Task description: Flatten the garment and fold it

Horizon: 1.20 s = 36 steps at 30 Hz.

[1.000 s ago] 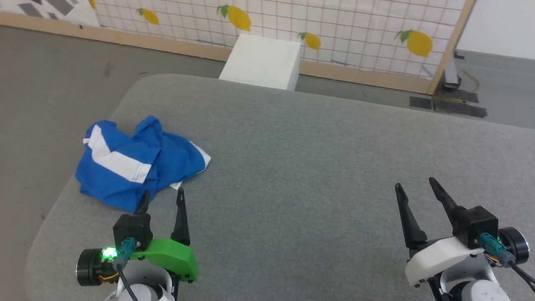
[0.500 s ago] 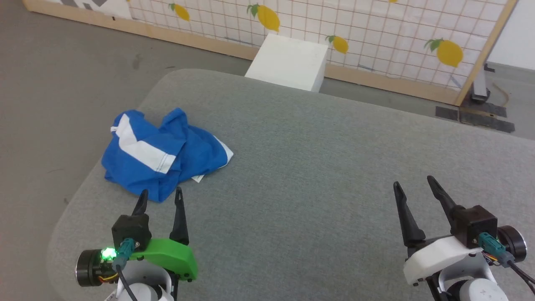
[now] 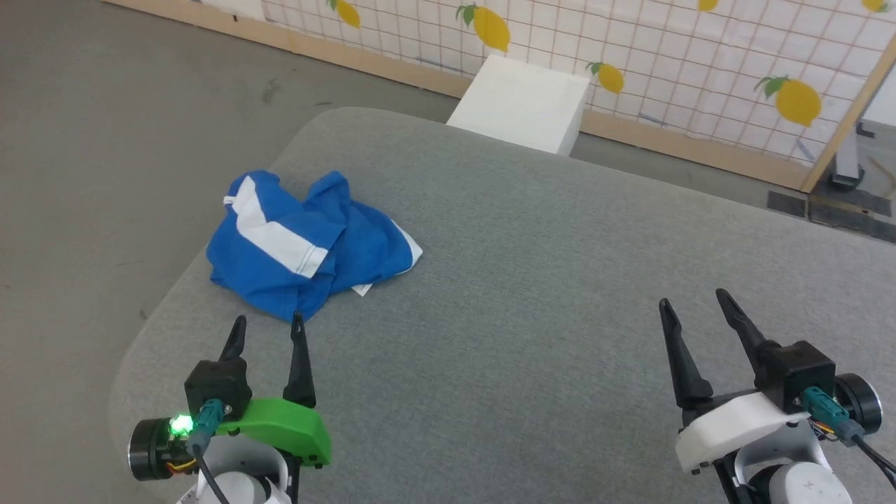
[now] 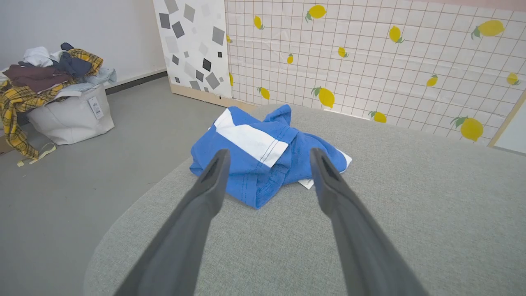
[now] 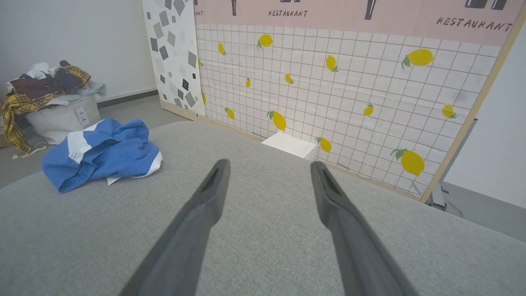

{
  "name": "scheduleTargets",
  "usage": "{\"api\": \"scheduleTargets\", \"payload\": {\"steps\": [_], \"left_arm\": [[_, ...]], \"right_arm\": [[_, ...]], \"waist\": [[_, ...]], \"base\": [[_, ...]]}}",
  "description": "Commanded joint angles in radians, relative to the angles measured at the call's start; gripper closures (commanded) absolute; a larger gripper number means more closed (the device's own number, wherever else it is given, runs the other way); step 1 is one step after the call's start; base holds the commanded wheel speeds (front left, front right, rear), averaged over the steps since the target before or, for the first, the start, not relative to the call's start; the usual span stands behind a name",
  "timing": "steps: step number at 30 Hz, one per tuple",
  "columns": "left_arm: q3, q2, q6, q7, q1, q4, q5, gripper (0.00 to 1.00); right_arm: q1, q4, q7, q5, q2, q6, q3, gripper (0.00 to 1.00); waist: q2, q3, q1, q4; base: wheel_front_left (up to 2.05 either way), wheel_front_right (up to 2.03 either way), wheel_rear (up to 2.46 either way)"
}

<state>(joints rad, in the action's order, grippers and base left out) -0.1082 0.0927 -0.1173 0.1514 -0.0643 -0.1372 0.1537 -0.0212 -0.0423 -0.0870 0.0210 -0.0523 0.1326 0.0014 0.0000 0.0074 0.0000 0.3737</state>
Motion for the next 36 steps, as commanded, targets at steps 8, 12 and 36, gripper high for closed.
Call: {"api": "scheduleTargets", "payload": {"steps": [8, 12, 36], "left_arm": [[-0.012, 0.011, -0.026, 0.026, -0.025, -0.017, 0.028, 0.0], [-0.017, 0.014, -0.033, 0.034, -0.028, -0.023, 0.036, 0.0], [-0.054, 0.036, -0.081, 0.083, -0.056, -0.073, 0.095, 0.0]], "right_arm": [[-0.024, -0.003, -0.015, 0.01, 0.001, -0.001, 0.0, 0.0], [-0.026, -0.006, -0.021, 0.013, 0.001, -0.001, 0.001, 0.0], [-0.047, -0.023, -0.055, 0.03, 0.002, -0.002, 0.004, 0.0]], "waist": [[0.0, 0.006, 0.0, 0.046], [0.0, 0.006, 0.0, 0.065], [0.0, 0.014, 0.0, 0.18]], "base": [[0.0, 0.0, 0.0], [0.0, 0.0, 0.0], [0.0, 0.0, 0.0]]}}
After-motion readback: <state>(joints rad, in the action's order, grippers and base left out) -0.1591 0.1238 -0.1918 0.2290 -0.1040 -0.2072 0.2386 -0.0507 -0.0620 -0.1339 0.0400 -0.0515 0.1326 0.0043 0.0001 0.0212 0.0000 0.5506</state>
